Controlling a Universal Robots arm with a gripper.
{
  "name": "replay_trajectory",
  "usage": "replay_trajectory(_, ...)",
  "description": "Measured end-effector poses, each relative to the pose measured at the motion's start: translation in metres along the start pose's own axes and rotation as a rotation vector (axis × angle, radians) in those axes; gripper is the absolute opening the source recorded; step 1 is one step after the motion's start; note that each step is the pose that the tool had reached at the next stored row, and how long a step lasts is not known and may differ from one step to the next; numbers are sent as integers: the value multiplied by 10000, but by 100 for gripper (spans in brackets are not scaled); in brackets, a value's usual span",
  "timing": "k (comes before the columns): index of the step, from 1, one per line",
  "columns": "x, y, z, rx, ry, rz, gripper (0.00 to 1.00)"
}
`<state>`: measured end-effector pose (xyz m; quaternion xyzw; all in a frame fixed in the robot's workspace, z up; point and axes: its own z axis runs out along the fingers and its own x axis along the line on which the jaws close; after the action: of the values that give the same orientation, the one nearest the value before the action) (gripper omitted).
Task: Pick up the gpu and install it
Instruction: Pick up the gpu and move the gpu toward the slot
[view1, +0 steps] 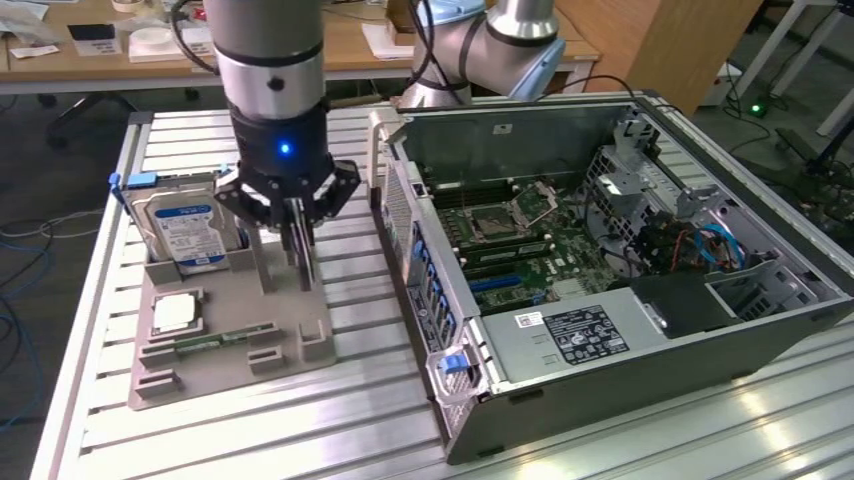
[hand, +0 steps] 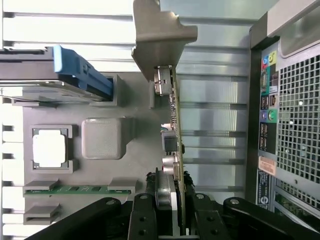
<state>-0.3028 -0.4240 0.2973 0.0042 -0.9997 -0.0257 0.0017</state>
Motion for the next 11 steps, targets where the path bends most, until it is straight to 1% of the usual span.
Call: replay_trajectory(11, 2, 26, -498, -12, -1, 0, 30)
